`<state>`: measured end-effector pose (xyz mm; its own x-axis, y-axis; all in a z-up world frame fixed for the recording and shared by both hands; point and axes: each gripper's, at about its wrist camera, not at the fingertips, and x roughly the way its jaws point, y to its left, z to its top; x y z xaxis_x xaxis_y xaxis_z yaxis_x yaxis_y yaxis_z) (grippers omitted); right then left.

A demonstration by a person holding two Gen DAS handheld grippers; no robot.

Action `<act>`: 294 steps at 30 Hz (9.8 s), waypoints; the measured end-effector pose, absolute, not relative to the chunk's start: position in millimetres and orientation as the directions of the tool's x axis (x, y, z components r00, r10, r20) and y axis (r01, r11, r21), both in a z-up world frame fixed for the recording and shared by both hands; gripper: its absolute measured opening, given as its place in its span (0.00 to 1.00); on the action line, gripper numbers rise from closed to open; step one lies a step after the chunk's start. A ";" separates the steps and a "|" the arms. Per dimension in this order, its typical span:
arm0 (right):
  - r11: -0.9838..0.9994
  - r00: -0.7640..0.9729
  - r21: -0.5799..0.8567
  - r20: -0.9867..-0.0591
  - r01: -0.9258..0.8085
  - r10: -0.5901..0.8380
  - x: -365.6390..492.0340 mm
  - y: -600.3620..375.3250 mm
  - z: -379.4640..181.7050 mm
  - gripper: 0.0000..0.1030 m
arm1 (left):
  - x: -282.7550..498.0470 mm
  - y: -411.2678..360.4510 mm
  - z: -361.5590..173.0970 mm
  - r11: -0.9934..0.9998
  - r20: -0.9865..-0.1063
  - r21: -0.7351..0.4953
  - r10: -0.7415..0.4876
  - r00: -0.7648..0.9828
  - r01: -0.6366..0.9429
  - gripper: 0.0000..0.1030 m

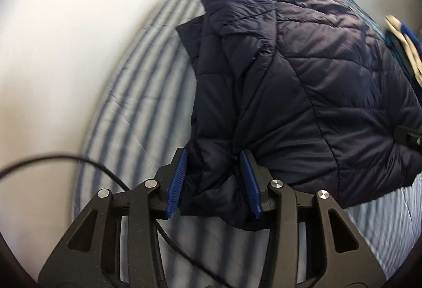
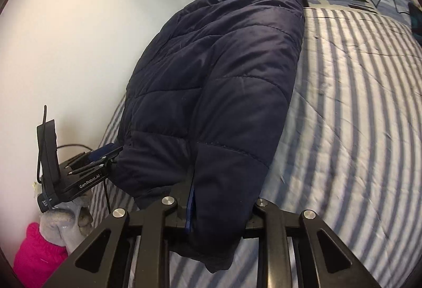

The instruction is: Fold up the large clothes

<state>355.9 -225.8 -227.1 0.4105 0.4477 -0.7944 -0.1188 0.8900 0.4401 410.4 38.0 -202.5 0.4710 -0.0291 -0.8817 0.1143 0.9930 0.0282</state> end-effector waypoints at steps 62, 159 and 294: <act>0.995 0.636 0.049 -0.766 -0.083 0.091 361.5 -271.5 -214.9 0.33 | 337.3 -105.4 -170.8 0.959 -0.812 -0.086 -0.225 0.539 0.270 0.39; 0.711 0.549 0.702 -0.576 -0.048 0.606 201.9 -357.4 -283.1 0.94 | 352.2 -62.2 -246.0 0.594 -0.586 -0.795 -0.805 0.096 0.124 0.70; 0.978 0.678 -0.041 -0.715 0.203 -0.171 404.8 -609.5 -142.2 0.16 | 584.8 -546.4 -122.3 0.598 -0.606 -0.399 -0.741 0.290 0.695 0.23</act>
<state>404.8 -609.5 -142.2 0.6777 -0.1711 -0.7151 0.2034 0.9782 -0.0412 584.8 -546.4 -122.3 0.2897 -0.7408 -0.6060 0.6950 0.5982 -0.3990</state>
